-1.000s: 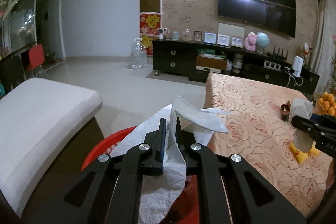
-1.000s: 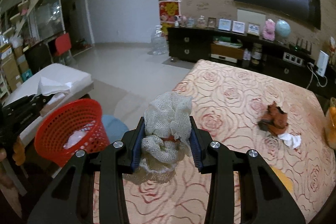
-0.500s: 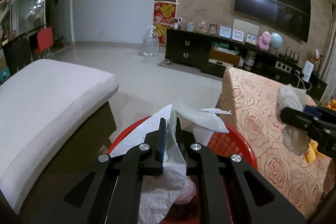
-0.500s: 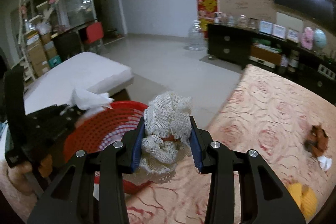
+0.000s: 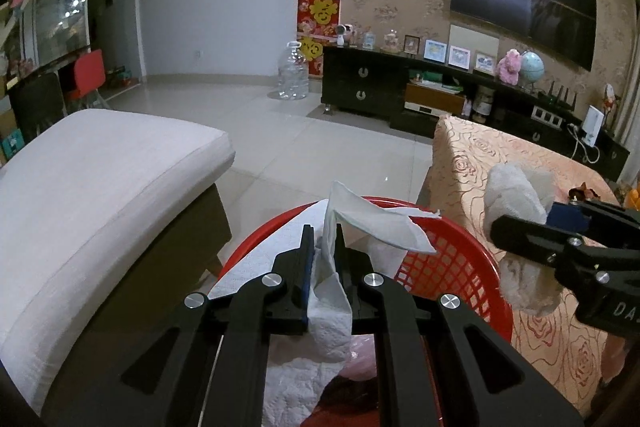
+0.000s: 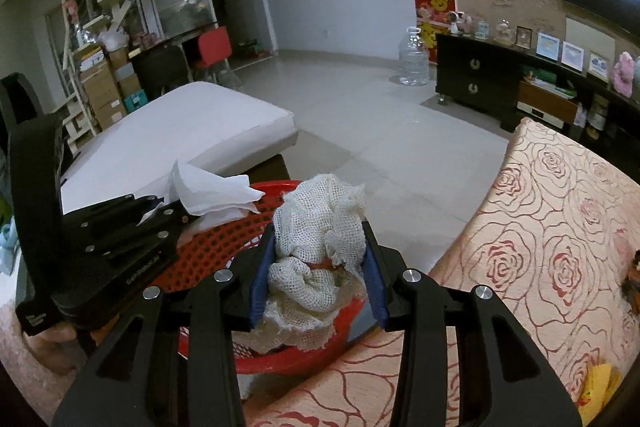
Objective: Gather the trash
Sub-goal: 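Open both tools to drop the mesh bag and tissue into the basket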
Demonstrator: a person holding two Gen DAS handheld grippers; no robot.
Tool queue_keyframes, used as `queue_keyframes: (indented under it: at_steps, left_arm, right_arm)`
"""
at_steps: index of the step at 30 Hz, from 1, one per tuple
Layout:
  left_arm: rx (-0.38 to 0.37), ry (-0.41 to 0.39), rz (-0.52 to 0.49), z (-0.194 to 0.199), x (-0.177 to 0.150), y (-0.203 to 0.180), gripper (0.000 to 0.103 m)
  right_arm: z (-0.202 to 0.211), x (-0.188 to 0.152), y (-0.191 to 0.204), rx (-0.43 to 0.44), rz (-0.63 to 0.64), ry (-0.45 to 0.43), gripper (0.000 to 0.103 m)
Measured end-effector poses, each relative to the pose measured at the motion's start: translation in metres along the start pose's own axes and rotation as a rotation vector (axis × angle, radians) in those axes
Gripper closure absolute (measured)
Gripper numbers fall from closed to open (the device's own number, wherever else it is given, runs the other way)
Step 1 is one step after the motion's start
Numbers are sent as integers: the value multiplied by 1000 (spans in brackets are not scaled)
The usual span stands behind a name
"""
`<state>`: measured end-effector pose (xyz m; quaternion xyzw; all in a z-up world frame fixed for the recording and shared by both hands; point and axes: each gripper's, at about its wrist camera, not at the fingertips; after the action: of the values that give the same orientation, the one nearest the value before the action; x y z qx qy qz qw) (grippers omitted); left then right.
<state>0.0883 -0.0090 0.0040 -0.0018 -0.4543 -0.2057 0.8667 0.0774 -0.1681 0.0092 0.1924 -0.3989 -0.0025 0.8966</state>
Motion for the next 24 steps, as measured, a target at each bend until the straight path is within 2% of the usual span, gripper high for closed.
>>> queue_keyframes:
  at_steps: [6, 9, 11, 16, 24]
  left_arm:
    - [-8, 5, 6, -2, 0, 2, 91]
    - [-11, 1, 14, -2, 1, 2, 77]
    - [-10, -8, 22, -1, 0, 3, 62]
    - [-9, -23, 46, 3, 0, 5, 42]
    - [-25, -59, 61, 12, -1, 6, 30]
  right_arm:
    - [-10, -3, 3, 4, -5, 19, 48]
    - [-10, -5, 5, 2, 0, 15, 40]
    - [-10, -5, 4, -3, -3, 9, 38]
    - [-4, -1, -5, -14, -28, -9, 37]
    - [11, 1, -20, -35, -55, -38, 37]
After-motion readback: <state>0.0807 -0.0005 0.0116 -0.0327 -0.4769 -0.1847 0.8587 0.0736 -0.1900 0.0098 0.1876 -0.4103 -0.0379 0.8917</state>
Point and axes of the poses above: each gripper's, at about its wrist camera, not at the fingertips, and z roughly against the way its jaws point, y to its left, x to its top, and after that the axes turned 15 degrees about -z, right-handed
